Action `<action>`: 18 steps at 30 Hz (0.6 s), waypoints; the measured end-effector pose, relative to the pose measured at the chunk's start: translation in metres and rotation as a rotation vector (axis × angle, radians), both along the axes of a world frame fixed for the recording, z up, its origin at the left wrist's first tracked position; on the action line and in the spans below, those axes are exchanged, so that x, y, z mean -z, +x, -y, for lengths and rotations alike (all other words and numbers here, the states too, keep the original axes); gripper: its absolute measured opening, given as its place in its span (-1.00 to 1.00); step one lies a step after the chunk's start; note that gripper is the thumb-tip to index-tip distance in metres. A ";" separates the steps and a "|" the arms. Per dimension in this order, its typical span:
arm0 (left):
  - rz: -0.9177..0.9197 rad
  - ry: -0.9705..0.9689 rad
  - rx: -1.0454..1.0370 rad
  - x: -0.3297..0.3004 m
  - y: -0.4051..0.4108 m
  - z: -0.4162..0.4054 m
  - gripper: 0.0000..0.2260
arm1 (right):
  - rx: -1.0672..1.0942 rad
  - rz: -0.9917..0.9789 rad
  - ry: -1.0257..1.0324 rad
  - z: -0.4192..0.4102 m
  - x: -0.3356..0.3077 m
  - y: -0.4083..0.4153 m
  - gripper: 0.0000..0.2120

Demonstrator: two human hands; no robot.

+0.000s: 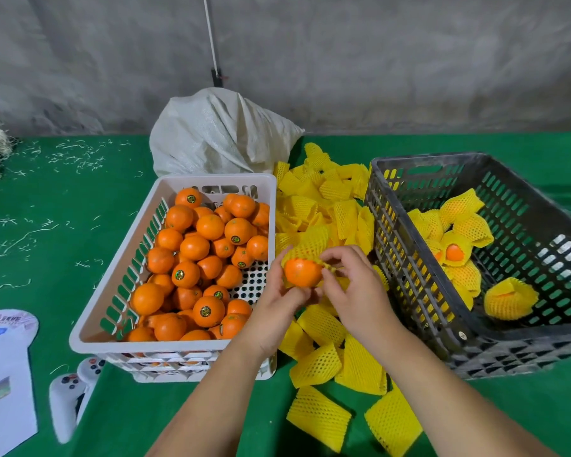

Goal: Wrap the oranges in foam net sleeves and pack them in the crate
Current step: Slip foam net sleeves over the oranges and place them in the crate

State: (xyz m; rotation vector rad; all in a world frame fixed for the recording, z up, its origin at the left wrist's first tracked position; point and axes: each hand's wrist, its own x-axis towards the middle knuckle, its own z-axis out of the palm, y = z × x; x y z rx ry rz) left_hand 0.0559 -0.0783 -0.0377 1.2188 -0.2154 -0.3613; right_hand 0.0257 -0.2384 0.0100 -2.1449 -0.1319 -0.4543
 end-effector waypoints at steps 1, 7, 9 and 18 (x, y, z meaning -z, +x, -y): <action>0.051 0.045 -0.013 0.002 -0.002 0.002 -0.32 | 0.009 0.015 -0.015 0.003 -0.003 0.001 -0.79; 0.169 0.102 -0.244 0.005 -0.008 0.014 -0.54 | -0.044 0.161 -0.199 0.009 -0.022 -0.008 -0.83; 0.190 0.068 -0.330 0.004 -0.006 0.015 -0.59 | -0.142 0.205 -0.294 0.001 -0.021 -0.016 -0.83; 0.188 0.062 -0.148 0.006 -0.004 0.000 -0.38 | -0.094 0.150 -0.174 -0.009 -0.001 -0.022 -0.53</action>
